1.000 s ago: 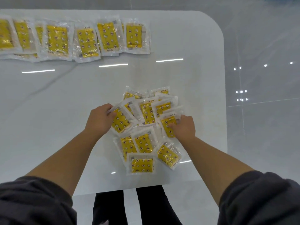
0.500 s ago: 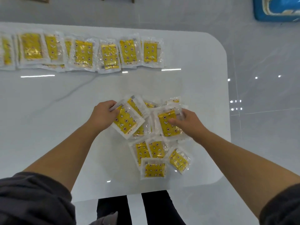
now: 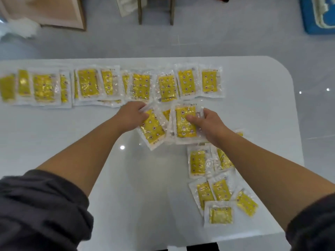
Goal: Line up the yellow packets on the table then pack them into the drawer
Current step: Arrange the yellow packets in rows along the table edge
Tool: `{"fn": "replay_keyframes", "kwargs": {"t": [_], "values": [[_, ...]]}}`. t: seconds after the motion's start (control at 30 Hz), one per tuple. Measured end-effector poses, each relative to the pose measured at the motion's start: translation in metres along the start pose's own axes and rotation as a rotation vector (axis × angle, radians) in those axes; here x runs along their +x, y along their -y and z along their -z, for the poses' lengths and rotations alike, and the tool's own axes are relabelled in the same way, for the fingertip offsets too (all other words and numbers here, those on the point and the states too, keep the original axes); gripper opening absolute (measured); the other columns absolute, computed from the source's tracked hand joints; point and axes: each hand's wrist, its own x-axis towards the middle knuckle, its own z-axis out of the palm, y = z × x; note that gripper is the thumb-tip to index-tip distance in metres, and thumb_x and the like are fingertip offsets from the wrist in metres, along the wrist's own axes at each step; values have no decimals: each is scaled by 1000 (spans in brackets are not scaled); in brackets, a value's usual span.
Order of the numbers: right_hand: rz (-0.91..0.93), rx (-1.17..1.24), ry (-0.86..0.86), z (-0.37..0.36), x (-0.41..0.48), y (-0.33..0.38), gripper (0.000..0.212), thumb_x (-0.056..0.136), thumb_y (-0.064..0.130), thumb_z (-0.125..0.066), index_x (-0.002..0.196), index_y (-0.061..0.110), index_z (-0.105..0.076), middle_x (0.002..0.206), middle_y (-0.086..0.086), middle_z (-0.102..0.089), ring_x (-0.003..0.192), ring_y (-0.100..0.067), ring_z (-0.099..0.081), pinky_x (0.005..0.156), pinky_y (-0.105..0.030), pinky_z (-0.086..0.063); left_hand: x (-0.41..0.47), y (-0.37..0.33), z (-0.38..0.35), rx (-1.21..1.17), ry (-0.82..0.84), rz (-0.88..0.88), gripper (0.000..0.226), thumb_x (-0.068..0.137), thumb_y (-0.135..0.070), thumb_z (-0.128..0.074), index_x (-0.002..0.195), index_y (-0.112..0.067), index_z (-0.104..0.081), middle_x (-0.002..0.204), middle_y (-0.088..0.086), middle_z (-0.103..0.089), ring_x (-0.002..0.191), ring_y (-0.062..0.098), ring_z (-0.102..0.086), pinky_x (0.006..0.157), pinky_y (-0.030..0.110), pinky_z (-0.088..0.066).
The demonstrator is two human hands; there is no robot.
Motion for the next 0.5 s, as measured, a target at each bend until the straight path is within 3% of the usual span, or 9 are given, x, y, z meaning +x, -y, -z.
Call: {"fn": "replay_keyframes", "kwargs": {"t": [0.1,0.2,0.33,0.43,0.5], "values": [[-13,153,-16,-26,26,15,23,85,12,-72,105,5,-65,88,-4,-72,78,-16,-70,80,-36,-58,26,17,39,136,-131,-6,9,94,-14,-51,87,-9,-56,85,7,-54,72,22,-50,57,28,-34],[-7,304,17,-57,47,38,22,88,6,-66,110,3,-62,97,-7,-71,80,-15,-71,74,-31,-59,49,40,81,249,-226,-1,15,96,-14,-46,91,-9,-59,93,15,-59,84,30,-54,66,34,-38],[-17,429,125,-98,72,64,35,91,9,-62,124,1,-58,117,-16,-67,99,-26,-68,86,-42,-56,77,59,120,331,-283,-2,22,97,-9,-44,107,-7,-63,109,19,-62,101,38,-57,79,38,-44],[-35,497,196,-130,89,79,28,92,10,-61,119,4,-61,110,-14,-70,90,-24,-71,79,-42,-59,100,73,135,381,-281,-15,24,97,-13,-44,112,-14,-63,115,14,-63,105,36,-55,86,40,-47],[-34,499,166,-147,101,83,19,90,10,-65,109,6,-62,105,-13,-71,91,-26,-71,82,-46,-58,113,84,137,414,-280,-2,28,97,-17,-46,121,-20,-59,123,12,-60,113,35,-52,97,45,-42]]}}
